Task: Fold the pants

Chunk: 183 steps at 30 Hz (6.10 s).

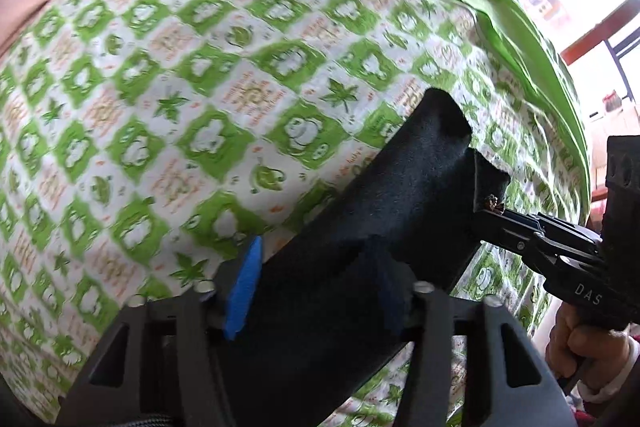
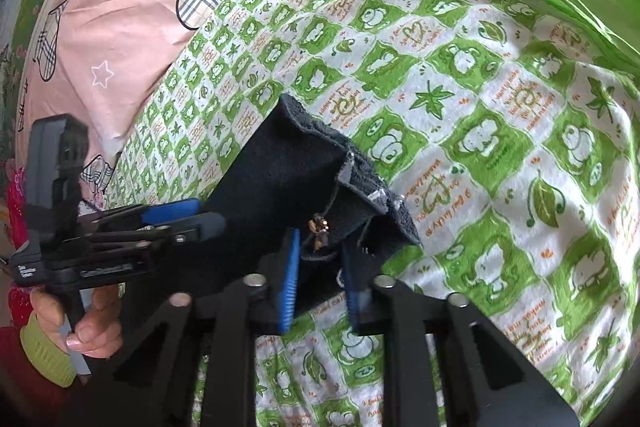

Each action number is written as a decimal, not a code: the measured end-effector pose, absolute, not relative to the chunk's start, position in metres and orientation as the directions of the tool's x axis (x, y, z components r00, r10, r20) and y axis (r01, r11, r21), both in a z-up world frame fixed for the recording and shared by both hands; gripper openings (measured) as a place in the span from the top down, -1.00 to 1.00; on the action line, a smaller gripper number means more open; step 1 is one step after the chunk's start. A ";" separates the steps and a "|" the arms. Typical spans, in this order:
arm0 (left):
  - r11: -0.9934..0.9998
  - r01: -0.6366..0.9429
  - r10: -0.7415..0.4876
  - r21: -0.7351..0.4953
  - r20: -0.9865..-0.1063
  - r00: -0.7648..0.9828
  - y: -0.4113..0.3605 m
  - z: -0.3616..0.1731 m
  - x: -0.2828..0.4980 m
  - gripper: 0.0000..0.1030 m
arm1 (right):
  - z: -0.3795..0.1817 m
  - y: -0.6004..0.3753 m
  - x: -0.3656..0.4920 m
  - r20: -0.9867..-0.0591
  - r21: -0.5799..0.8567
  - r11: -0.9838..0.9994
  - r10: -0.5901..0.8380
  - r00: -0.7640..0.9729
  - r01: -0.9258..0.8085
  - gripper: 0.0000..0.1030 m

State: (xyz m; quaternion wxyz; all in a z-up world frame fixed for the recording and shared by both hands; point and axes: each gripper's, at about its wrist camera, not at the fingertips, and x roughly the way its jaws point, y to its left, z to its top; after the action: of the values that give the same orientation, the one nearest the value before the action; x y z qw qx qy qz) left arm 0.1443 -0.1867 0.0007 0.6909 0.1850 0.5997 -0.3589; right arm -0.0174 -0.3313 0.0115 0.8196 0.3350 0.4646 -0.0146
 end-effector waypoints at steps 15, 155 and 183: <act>0.610 0.767 -0.292 -0.199 -0.956 -0.017 -0.197 0.007 0.130 0.81 | 0.022 -0.337 -0.033 -0.777 0.532 0.779 0.292 0.558 0.333 0.84; 0.645 -0.612 -0.269 -0.457 -0.886 0.378 0.375 -0.005 -0.046 0.02 | 0.043 0.150 0.093 -0.750 0.518 0.500 0.656 -0.088 -0.694 0.09; 0.543 -0.665 -0.271 -0.513 -0.857 0.439 0.391 -0.034 -0.023 0.09 | -0.004 0.290 0.111 -0.839 0.435 0.275 0.470 -0.275 -0.857 0.08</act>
State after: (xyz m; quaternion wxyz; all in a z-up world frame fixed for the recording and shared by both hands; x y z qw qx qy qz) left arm -0.0231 0.3909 -0.0345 0.7143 -0.4576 0.5112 0.1381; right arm 0.1110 0.2898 -0.0045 0.5759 -0.1752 0.5530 0.5760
